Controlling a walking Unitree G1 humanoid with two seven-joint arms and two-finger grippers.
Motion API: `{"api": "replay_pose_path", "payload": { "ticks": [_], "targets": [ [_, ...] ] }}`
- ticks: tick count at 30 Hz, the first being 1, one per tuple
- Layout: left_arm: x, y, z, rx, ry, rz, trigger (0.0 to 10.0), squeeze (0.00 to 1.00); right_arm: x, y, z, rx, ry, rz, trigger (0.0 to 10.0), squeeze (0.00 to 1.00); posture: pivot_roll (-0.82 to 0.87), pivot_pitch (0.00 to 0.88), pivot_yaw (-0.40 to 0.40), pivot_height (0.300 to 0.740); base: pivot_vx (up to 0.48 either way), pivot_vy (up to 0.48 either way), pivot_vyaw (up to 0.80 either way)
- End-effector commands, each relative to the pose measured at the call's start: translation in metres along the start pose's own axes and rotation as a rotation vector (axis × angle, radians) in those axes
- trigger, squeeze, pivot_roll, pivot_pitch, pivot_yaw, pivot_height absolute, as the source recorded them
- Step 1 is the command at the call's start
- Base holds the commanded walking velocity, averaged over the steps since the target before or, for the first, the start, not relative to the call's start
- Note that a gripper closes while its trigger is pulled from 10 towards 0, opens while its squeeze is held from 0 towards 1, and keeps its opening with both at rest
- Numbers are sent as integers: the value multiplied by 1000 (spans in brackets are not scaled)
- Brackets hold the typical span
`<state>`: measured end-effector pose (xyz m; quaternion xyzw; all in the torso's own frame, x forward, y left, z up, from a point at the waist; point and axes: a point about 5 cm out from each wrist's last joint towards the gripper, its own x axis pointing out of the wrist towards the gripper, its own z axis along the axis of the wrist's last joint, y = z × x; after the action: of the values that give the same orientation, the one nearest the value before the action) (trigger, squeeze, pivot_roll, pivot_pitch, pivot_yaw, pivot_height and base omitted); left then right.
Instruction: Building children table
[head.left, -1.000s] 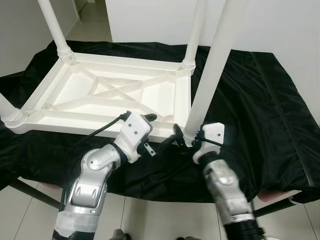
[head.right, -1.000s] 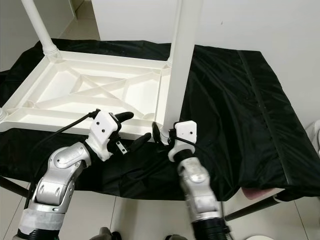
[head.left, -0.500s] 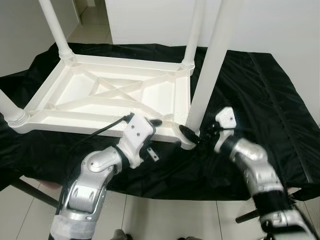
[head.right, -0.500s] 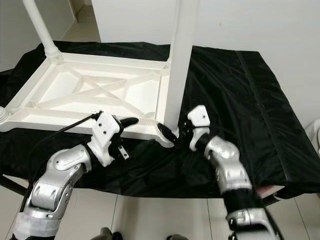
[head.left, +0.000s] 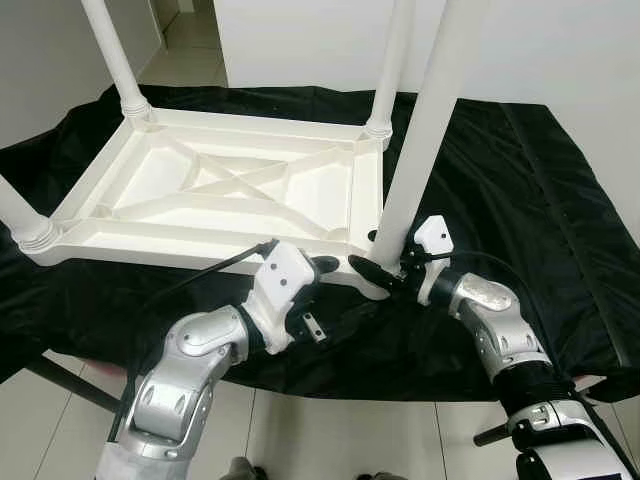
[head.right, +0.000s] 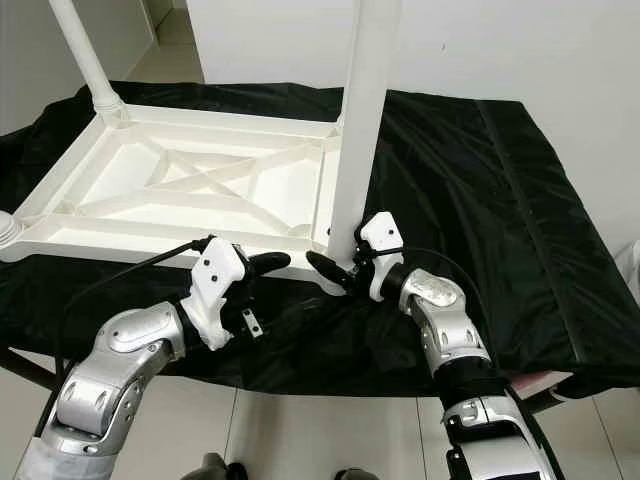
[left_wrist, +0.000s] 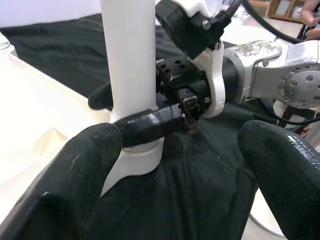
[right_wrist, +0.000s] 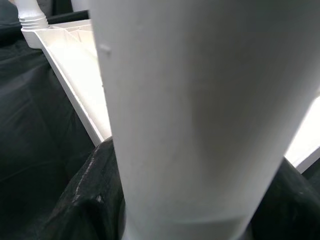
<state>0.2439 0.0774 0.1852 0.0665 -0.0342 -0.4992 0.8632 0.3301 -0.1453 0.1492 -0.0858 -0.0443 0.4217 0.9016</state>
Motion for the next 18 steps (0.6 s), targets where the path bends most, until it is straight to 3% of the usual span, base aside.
{"api": "replay_pose_path", "payload": {
  "ticks": [1,2,3,4,5,8,15,18],
  "targets": [
    [-2,-1,0,-5,4,-2,10000,0,-1,3,-2,17,-12,-14,4235,0,-101,125,44,740,0,0,0],
    [-2,-1,0,-5,4,-2,10000,0,-1,3,-2,17,-12,-14,4235,0,-101,125,44,740,0,0,0],
    [-3,-1,0,1,5,11,10000,0,-1,3,-1,59,-30,-78,10000,0,-103,126,38,740,0,0,0],
    [-3,-1,0,1,5,11,10000,0,-1,3,-1,59,-30,-78,10000,0,-103,126,38,740,0,0,0],
    [-2,2,-1,2,2,42,10000,0,0,10,4,93,-69,-191,10000,0,-108,130,37,740,0,0,0],
    [-1,3,-3,-2,3,55,10000,0,1,17,3,109,-56,-288,10000,0,-111,133,34,740,0,0,0],
    [0,3,-1,-3,-2,63,10000,0,5,34,2,123,-48,-436,10000,0,-112,140,26,740,0,0,0],
    [-1,4,-2,0,-2,80,10000,0,10,47,-2,169,-4,-635,10000,0,-108,150,9,740,0,0,0]
  ]
}}
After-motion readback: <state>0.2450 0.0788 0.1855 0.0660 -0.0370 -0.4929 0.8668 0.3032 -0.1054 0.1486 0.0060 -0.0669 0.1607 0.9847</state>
